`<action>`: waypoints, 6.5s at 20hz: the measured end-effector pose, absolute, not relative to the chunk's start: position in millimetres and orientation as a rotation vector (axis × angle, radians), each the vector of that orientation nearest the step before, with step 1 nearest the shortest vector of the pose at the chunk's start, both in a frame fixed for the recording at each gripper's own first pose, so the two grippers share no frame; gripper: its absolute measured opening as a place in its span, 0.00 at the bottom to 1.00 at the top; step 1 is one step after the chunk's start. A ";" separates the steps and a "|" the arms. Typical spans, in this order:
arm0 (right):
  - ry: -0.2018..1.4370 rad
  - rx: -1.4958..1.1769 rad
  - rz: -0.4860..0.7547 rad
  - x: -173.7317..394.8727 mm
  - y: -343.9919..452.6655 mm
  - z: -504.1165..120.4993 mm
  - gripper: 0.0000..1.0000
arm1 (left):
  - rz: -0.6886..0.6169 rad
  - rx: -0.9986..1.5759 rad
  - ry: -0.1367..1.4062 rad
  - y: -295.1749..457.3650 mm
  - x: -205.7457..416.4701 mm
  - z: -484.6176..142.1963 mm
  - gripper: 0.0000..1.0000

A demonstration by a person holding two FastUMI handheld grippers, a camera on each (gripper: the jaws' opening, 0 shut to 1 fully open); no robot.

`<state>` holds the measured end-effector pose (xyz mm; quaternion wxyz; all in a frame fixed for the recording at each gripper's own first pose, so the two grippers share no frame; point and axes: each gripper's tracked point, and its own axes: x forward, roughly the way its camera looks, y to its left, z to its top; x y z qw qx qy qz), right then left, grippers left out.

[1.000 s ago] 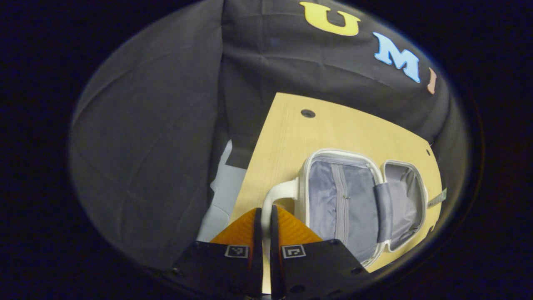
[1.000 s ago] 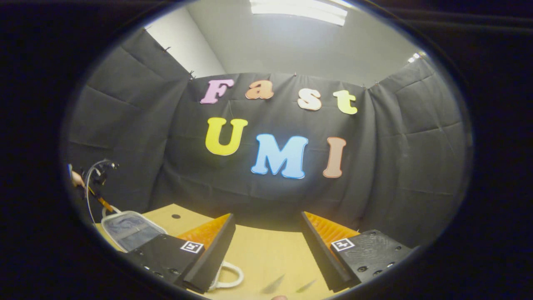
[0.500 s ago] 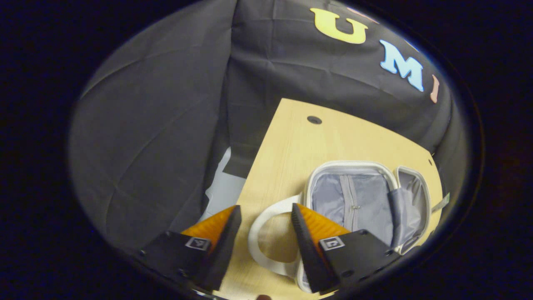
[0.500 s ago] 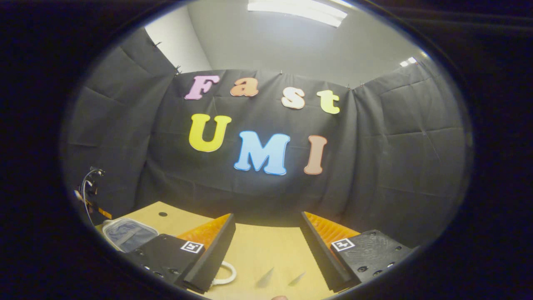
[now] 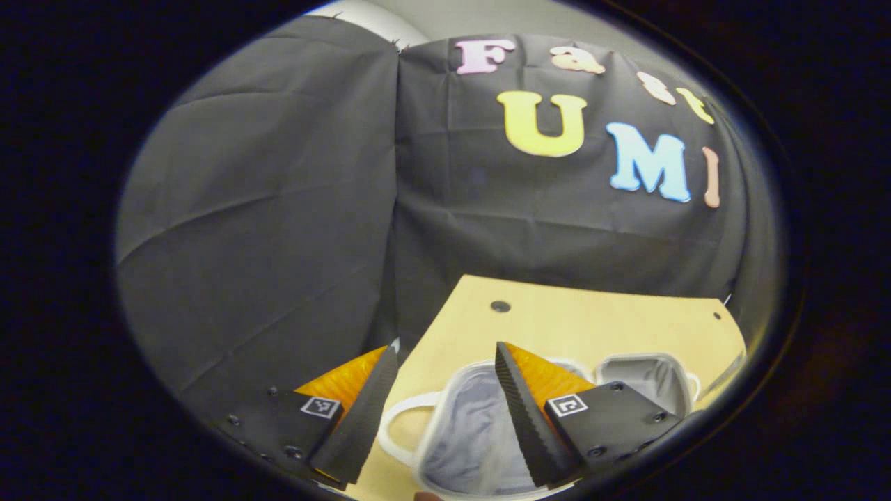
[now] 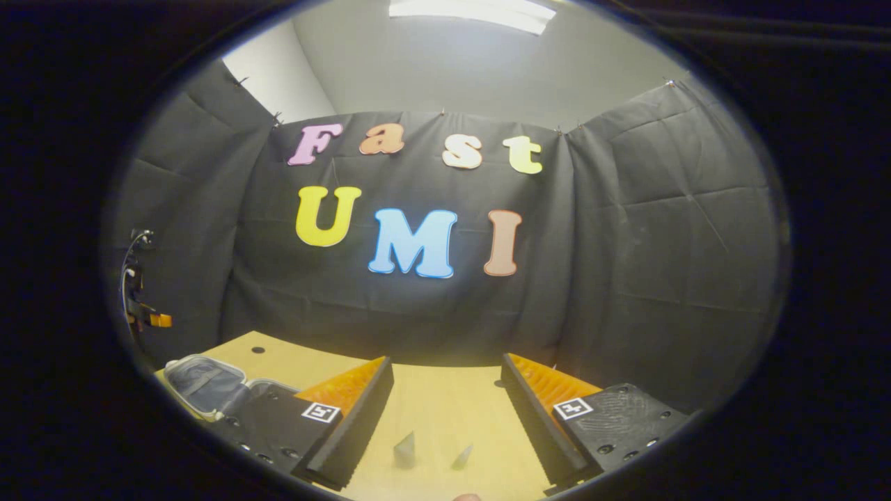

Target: First open the suitcase, pack the skin care products into it, and then close the suitcase.

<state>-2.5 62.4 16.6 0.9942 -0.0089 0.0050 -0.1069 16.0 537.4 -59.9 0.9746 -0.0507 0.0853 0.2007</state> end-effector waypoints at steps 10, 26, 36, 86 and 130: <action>0.043 0.017 -0.181 -3.7 6.3 -2.2 0.95 | 0.053 -0.088 -0.128 214.9 80.2 3.6 0.90; 0.109 0.026 -0.081 15.2 -54.3 -49.4 0.95 | -0.229 0.027 -0.062 -78.7 144.8 -139.2 0.91; 0.179 0.009 -0.009 26.1 -43.2 -91.7 0.95 | -0.241 0.035 0.202 -104.2 172.5 -290.7 0.75; 0.994 0.340 0.412 60.5 342.8 -257.3 0.18 | 0.255 -0.153 0.359 360.5 -19.6 -163.5 0.88; 0.217 0.143 -0.107 44.4 114.5 -58.8 0.95 | 0.305 -0.797 0.366 603.7 -14.4 -173.0 0.13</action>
